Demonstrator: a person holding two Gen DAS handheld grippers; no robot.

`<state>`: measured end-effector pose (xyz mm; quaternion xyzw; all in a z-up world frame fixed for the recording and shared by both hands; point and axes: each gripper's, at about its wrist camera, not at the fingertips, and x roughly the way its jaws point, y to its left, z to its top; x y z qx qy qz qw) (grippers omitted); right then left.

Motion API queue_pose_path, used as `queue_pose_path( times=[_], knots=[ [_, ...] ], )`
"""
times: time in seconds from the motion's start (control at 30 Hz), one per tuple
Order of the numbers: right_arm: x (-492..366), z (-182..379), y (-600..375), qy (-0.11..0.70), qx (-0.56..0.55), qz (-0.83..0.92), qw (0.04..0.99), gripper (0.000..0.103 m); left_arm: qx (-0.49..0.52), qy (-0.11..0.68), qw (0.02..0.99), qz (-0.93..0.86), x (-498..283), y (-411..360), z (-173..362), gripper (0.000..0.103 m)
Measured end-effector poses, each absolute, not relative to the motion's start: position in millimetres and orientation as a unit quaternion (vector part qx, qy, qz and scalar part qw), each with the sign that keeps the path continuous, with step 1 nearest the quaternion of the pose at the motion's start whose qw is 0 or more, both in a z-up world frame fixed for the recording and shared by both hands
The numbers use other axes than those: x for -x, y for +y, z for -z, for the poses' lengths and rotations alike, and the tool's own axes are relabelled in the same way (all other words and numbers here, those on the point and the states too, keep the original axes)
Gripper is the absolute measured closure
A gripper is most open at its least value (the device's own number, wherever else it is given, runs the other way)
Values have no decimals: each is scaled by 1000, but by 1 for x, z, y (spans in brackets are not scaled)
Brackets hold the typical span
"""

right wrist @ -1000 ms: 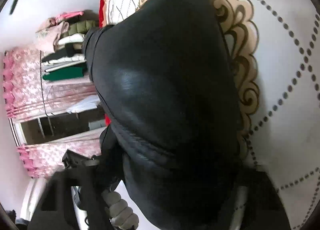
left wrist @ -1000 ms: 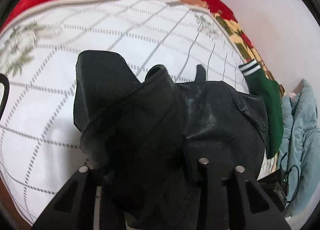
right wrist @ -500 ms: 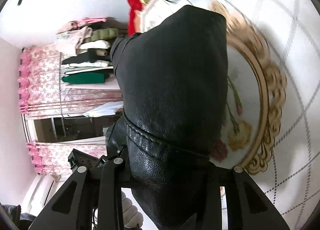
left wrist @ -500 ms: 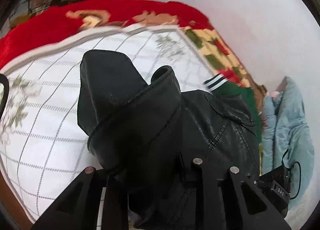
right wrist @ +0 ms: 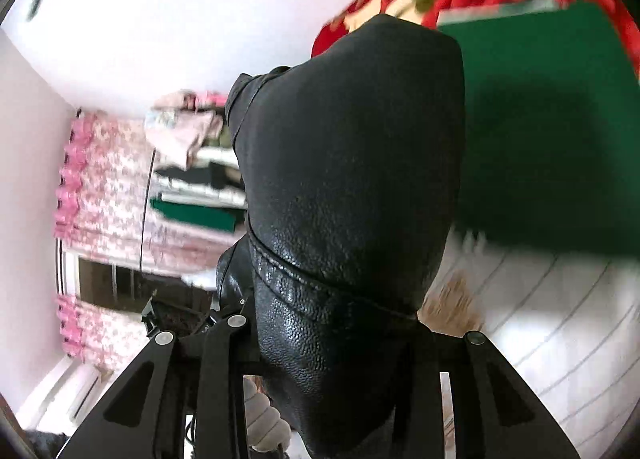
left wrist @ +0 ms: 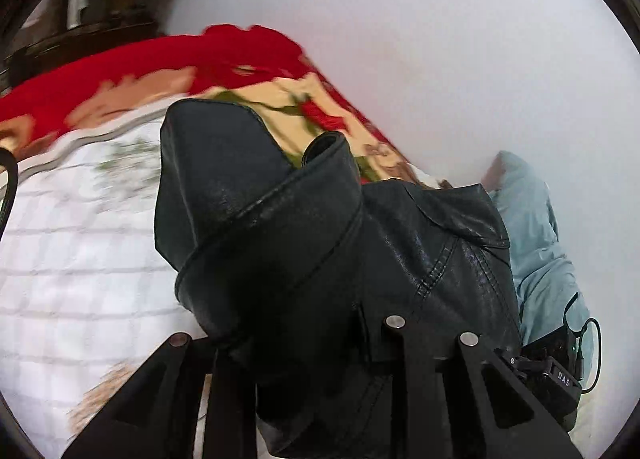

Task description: Fold large clothes

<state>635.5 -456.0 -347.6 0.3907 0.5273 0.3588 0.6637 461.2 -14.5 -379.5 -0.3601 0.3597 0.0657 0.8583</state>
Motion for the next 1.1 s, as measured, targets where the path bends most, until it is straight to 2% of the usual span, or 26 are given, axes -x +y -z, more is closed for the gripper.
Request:
queue_pose_path(
  times=[0.17,0.33,0.4,0.47,0.5,0.57,0.6,0.63,0.67,0.73,0.8,0.87,1.1],
  knots=[
    [-732,367,-529,523,-400,-334,675,67,353,378,855,-39,-554,-52,426,82],
    [-785,450,-574,557,-422,-319,640,67,327,434,839,-31,-595,-77,491,78],
    [-794,482,-587,576,-433,-303,624,66,305,455,836,-35,-593,-83,510,66],
    [-800,498,-598,581,-438,-299,618,60,302,465,832,-37,-586,-82,521,49],
    [-801,501,-601,583,-439,-298,615,59,306,466,830,-35,-583,-81,524,46],
    [-803,499,-603,590,-421,-290,625,49,308,474,824,-35,-578,-73,526,31],
    [-796,503,-596,597,-403,-280,635,43,300,470,830,-33,-579,-71,526,28],
    [-796,498,-596,602,-385,-268,646,35,285,473,833,-37,-577,-71,522,21],
    [-796,492,-597,603,-374,-255,657,33,265,476,838,-45,-576,-75,519,11],
    [-790,483,-596,607,-349,-226,677,28,228,484,843,-61,-575,-76,515,4],
    [-783,463,-592,609,-287,-177,718,20,198,491,845,-69,-572,-77,507,4],
    [-772,449,-584,618,-213,-120,747,0,157,495,850,-84,-568,-81,496,4],
    [-720,397,-552,600,-47,23,798,0,34,501,858,-103,-528,-99,448,4]
  ],
)
